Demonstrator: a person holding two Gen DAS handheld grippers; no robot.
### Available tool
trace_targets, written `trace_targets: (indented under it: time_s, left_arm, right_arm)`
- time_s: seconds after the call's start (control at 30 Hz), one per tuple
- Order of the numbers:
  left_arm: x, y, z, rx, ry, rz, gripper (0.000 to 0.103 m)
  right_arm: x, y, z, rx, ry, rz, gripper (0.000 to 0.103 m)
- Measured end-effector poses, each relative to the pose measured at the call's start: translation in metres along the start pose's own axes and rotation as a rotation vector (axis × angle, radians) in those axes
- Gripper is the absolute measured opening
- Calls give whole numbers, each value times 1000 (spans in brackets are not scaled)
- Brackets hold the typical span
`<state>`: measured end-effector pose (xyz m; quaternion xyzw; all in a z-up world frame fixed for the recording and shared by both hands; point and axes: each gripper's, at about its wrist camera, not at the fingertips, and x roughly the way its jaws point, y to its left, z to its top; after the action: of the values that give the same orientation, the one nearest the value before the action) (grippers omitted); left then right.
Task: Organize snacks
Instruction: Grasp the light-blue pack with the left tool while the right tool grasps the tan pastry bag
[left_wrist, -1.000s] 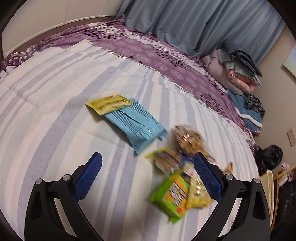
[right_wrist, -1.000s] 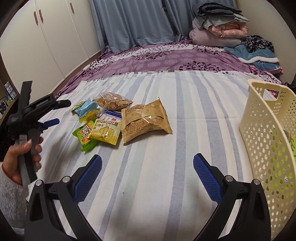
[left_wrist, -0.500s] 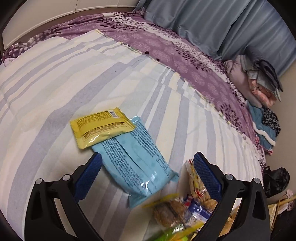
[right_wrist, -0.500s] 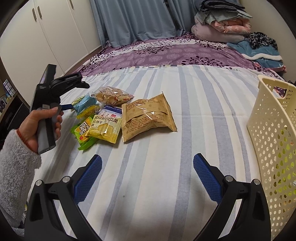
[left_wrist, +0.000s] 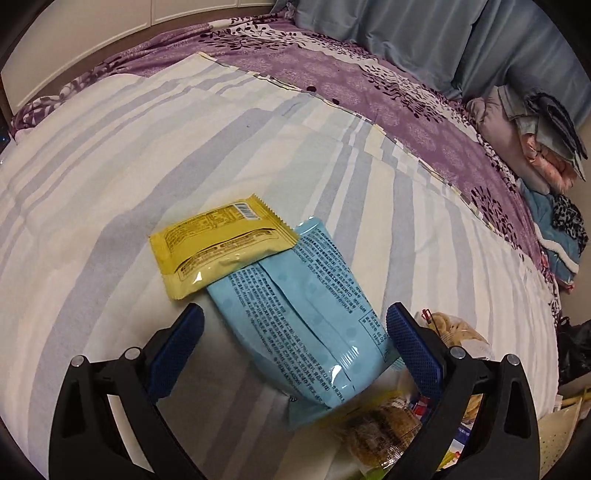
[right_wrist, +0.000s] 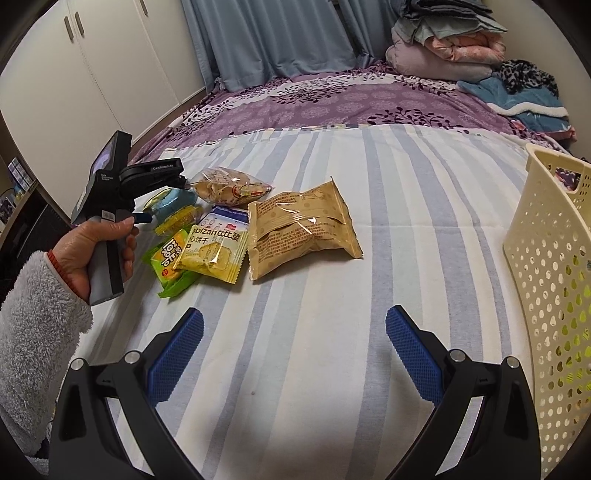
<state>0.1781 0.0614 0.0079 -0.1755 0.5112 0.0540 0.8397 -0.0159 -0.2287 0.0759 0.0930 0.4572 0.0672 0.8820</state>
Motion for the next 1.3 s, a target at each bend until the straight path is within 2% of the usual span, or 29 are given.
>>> trace_targets:
  time_s: [0.13, 0.23, 0.3, 0.33, 0.5, 0.77, 0.97, 1.13, 1.2, 1.3]
  left_arm:
    - [-4, 3, -7, 17, -6, -13, 100]
    - [-11, 7, -14, 23, -22, -42, 87]
    - [-16, 10, -17, 23, -29, -76, 71]
    - [-18, 11, -18, 27, -30, -92, 67]
    - [-31, 13, -26, 56, -59, -115, 58]
    - [-62, 40, -42, 42, -96, -165, 57]
    - [-87, 57, -54, 58, -133, -180, 57]
    - [-91, 68, -57, 42, -118, -205, 57]
    - [-91, 67, -56, 41, -119, -202, 57]
    - [-91, 67, -54, 43, -119, -213, 57]
  right_arm:
    - [0, 2, 0, -6, 0, 5, 98]
    - [0, 2, -1, -6, -1, 3, 98]
    - [0, 2, -1, -6, -3, 0, 98]
    - [0, 1, -1, -4, -3, -1, 98]
    - [6, -2, 1, 21, 15, 19, 98]
    - [32, -6, 9, 102, 71, 66, 98]
    - [68, -20, 21, 269, 130, 141, 98]
    - [87, -34, 44, 389, 110, 172, 98]
    - [95, -35, 54, 401, 103, 137, 98]
    - [104, -27, 70, 353, 86, 80, 98]
